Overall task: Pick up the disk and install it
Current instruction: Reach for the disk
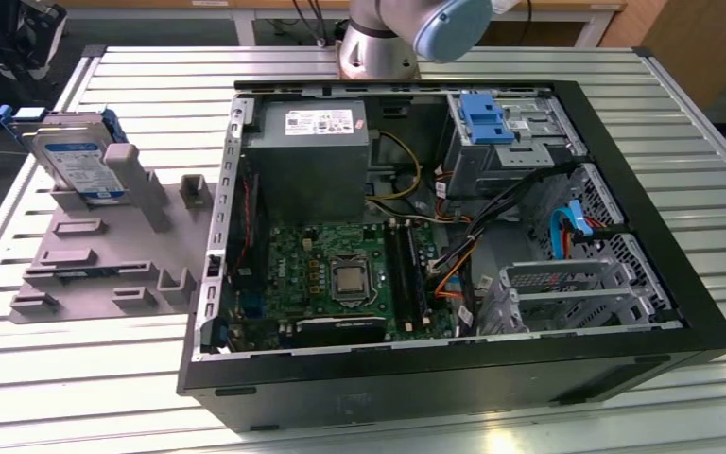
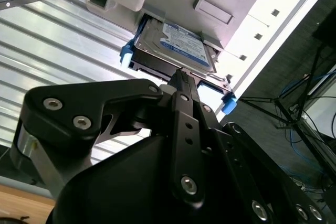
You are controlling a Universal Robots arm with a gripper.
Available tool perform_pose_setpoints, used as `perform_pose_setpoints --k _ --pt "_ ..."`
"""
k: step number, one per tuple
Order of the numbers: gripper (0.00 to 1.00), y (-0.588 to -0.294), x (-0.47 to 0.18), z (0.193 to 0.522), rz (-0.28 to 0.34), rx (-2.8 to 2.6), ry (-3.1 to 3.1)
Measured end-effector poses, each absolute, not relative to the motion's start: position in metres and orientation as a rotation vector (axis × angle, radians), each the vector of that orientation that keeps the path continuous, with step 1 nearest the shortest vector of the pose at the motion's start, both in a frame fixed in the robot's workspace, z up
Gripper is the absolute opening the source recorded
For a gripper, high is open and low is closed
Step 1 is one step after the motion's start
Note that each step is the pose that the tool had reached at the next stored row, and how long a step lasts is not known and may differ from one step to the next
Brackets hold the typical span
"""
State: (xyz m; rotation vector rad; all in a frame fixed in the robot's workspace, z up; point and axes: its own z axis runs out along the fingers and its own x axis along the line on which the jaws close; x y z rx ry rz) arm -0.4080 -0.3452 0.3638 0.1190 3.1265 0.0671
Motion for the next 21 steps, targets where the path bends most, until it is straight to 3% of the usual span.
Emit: perform_pose_setpoints --k 21 --pt "0.11 -0.338 -0.440 0.361 0.067 0.119 3.127"
